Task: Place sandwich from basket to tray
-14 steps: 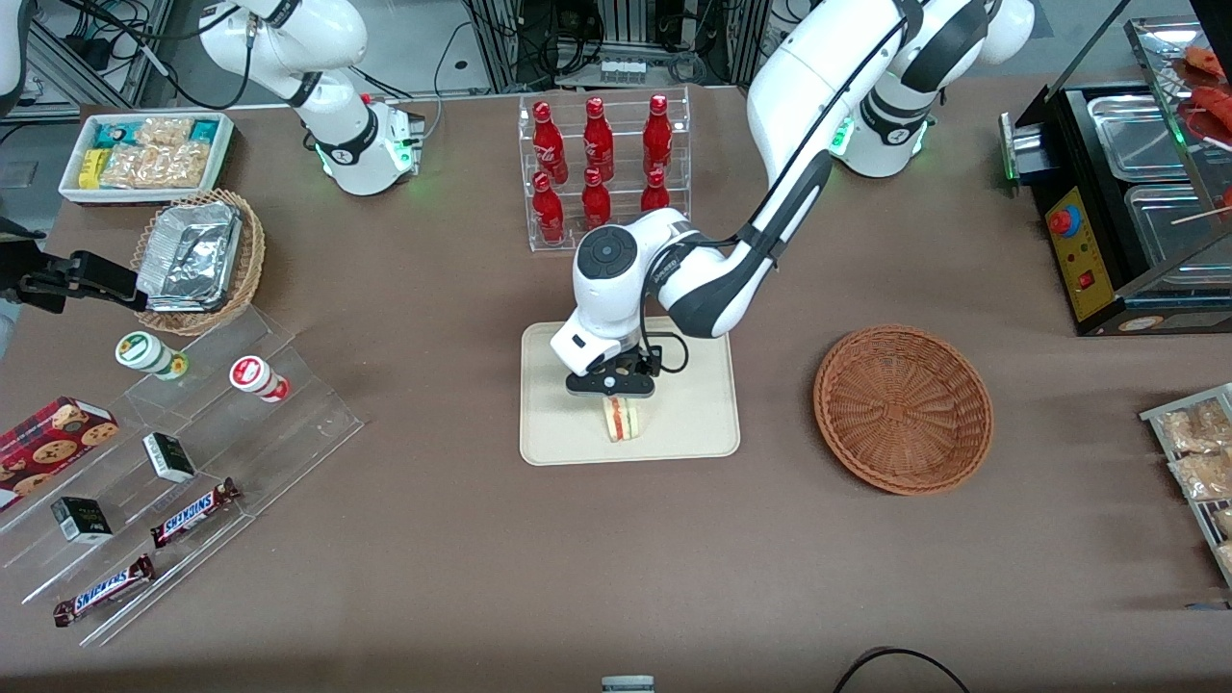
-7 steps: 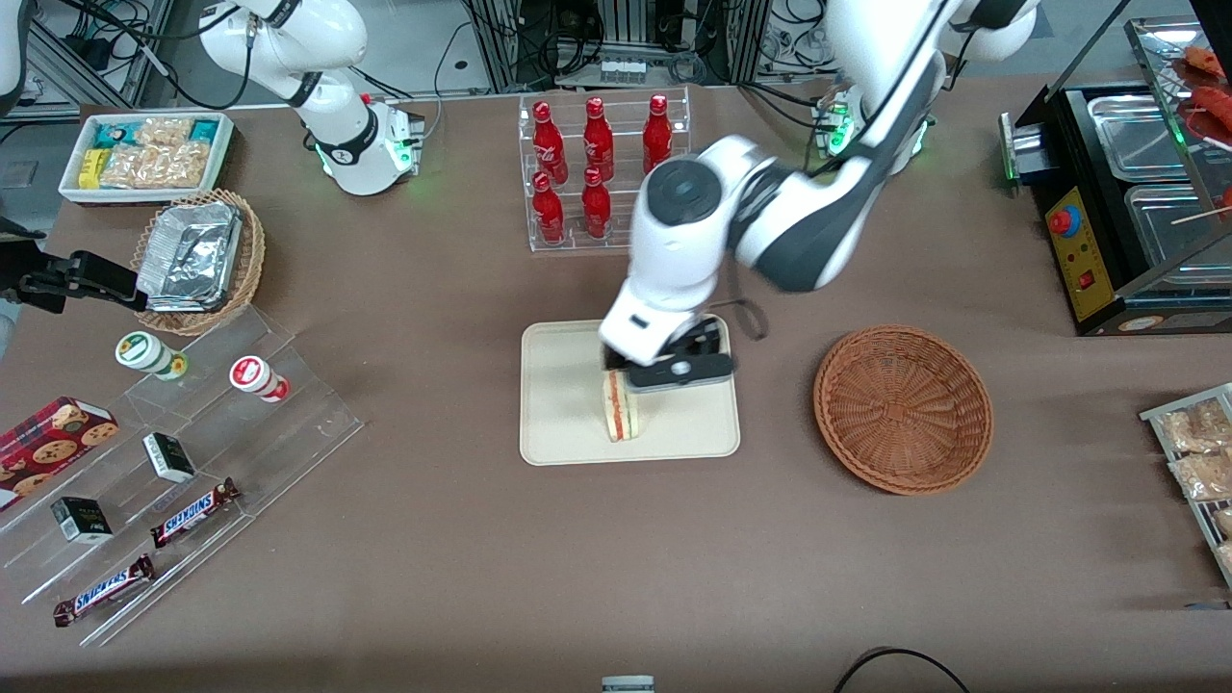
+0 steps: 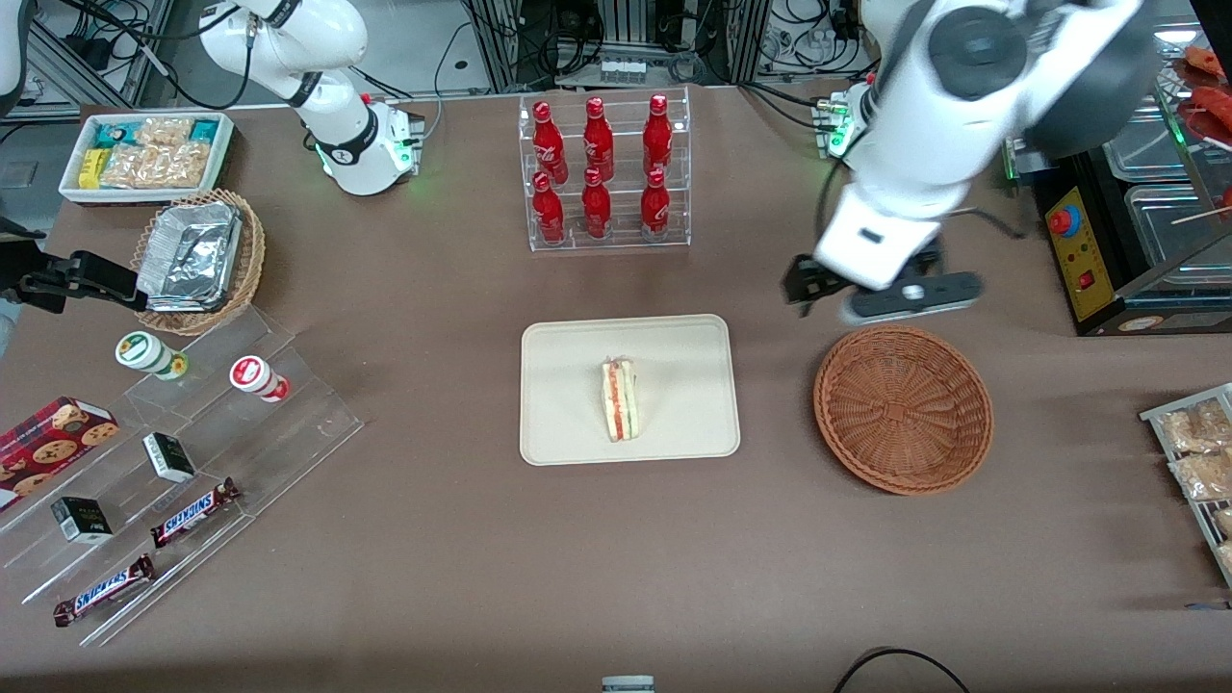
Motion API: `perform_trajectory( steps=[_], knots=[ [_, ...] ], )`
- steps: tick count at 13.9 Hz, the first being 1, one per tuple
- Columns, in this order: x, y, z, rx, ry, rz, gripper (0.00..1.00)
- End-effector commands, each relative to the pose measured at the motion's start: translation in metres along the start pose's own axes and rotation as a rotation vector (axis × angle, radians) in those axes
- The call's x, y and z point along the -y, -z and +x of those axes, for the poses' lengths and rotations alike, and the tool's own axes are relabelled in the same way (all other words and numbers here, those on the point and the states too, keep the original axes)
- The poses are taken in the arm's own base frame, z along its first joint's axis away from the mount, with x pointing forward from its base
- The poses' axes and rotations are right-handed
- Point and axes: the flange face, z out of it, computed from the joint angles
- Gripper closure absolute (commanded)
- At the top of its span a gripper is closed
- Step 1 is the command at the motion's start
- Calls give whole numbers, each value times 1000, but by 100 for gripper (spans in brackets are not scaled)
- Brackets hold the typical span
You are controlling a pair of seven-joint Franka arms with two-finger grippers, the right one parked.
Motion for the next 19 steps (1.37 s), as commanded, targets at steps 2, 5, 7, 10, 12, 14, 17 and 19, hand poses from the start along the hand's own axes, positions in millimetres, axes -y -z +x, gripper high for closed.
perform_trajectory(
  steps=[2,5,7,10,12,14,17,19],
  knots=[
    [92,29,3,37,-73,-16,0],
    [131,42,15,33,-92,-17,0],
    [140,48,30,17,-74,-30,0],
    [136,58,54,-7,-82,-52,0],
    [130,62,61,-5,-98,-43,0],
    [131,67,62,-14,-102,-46,0],
    [142,70,43,12,-171,-18,0],
    [164,71,28,15,-137,-2,0]
  ],
)
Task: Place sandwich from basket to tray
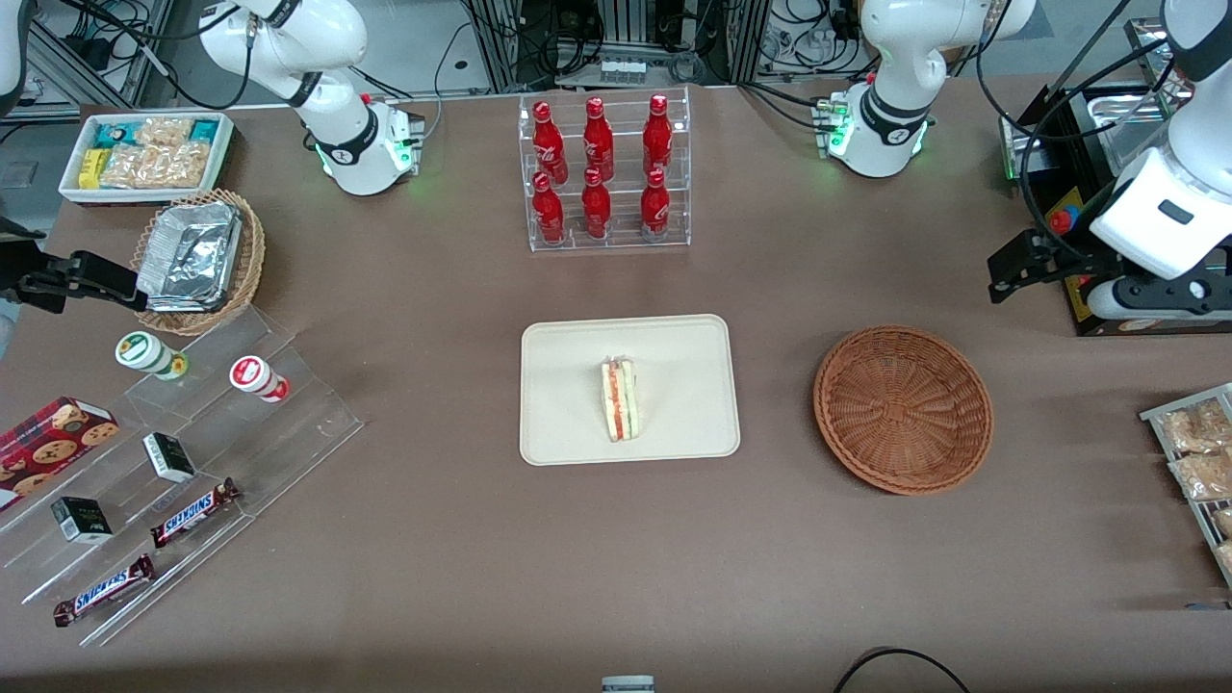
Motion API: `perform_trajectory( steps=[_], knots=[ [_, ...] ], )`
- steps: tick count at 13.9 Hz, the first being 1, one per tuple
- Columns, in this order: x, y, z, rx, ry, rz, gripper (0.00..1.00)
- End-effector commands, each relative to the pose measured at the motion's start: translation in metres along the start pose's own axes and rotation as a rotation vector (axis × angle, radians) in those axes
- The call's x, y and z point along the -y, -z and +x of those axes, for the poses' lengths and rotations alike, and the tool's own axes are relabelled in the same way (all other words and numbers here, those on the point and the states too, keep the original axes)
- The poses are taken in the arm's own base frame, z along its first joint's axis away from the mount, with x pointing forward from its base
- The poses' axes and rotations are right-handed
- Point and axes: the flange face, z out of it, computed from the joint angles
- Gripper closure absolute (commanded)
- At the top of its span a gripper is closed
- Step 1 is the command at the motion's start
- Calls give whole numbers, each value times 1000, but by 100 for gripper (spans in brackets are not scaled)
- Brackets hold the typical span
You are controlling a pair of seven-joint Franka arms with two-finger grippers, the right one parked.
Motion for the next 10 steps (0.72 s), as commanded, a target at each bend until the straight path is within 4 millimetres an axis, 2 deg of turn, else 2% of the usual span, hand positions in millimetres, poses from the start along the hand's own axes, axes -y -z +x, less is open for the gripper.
perform_trajectory(
  steps=[1,2,4,7,10],
  knots=[
    [20,5,-33,8,-1,26,0],
    [30,7,-35,8,15,25,0],
    [36,12,-30,-1,23,15,0],
    [34,14,-21,-5,19,9,0],
    [36,15,-23,-1,13,19,0]
  ],
)
